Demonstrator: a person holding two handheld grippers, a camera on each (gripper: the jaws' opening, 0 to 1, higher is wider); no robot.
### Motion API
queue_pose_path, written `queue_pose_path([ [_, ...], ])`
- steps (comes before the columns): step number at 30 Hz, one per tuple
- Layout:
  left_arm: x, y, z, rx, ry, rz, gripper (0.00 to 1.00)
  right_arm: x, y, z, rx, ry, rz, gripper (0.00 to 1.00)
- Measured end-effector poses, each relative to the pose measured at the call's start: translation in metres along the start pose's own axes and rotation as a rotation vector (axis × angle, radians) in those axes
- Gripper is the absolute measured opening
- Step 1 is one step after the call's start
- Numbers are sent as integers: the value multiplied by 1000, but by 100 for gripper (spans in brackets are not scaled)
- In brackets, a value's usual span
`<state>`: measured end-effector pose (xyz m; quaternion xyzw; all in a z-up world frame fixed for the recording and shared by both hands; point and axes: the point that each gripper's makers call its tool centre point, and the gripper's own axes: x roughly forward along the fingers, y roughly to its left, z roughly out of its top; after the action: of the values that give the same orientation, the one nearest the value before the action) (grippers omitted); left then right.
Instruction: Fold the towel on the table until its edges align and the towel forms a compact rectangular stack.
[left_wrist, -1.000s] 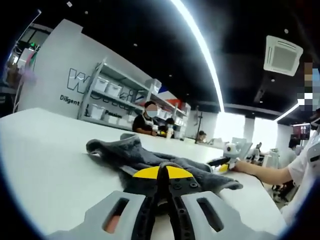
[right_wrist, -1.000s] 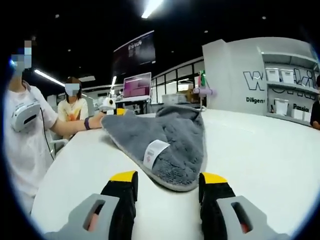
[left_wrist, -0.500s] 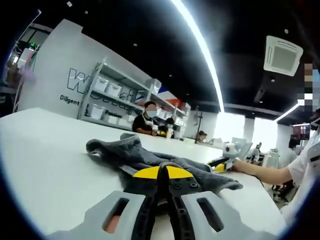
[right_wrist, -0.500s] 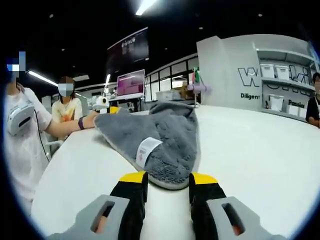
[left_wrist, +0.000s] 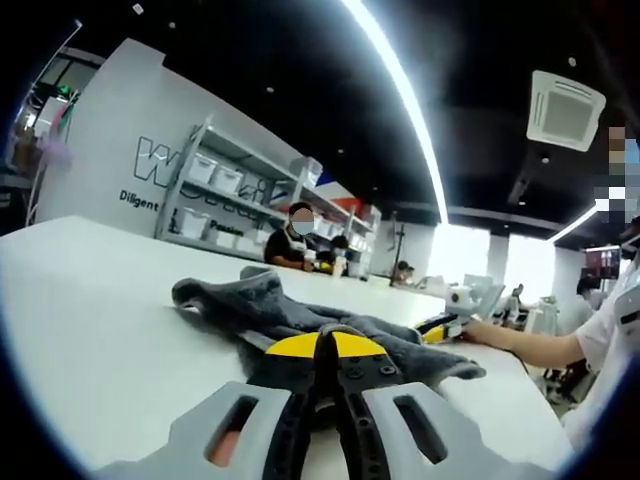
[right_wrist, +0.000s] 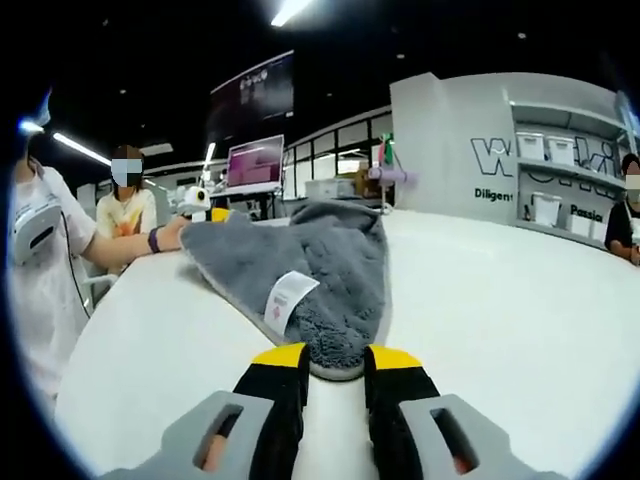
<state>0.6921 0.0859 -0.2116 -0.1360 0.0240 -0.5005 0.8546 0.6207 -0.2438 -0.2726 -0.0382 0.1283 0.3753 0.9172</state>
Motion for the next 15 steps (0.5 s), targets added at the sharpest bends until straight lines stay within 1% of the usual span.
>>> queue_pose_path([
  [15,-1,1,-1,2,0,0,2,-1,-3,-2,-20,9,-17,7],
])
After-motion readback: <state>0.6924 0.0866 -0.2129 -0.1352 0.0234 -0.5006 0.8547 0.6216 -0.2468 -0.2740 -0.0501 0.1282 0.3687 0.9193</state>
